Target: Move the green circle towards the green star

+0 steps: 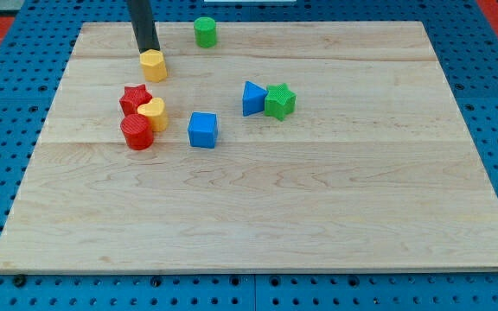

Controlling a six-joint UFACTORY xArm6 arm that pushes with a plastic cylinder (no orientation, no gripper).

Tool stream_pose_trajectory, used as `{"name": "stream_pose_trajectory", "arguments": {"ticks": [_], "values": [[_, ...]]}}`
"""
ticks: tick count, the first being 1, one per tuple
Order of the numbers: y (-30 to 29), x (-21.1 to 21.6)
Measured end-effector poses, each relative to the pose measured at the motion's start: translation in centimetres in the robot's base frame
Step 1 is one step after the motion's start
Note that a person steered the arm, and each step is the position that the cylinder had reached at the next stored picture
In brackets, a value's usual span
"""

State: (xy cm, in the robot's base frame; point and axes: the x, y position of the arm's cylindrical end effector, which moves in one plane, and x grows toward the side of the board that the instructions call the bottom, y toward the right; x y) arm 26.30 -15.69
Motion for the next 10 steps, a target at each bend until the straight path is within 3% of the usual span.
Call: {"name": "stream_pose_trajectory", "arguments": {"ticks": [1,2,3,5,6,7,8,10], "values": [[0.7,2.0],[0.2,7.9],[-2.0,9.1],[2.4,0.5],[2.1,-7.1],[4.3,-5.9],[14.1,-3.8],[14.2,-6.9]]}}
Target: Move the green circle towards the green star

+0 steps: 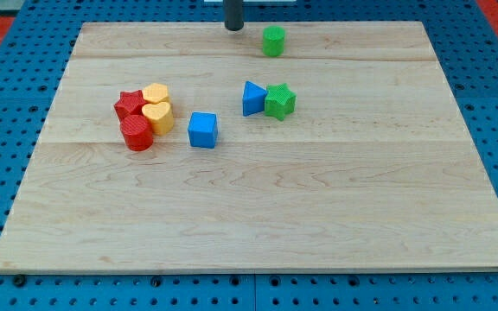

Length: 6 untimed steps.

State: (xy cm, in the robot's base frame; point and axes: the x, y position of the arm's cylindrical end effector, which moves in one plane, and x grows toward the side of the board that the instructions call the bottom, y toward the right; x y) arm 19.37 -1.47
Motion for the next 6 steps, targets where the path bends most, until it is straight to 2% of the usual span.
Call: {"name": "stream_pose_trajectory", "arguments": {"ticks": [1,2,4,5,6], "values": [[7.0,2.9],[5.5,6.4],[2.2,9.7],[4.5,4.2],[8.9,2.8]]}}
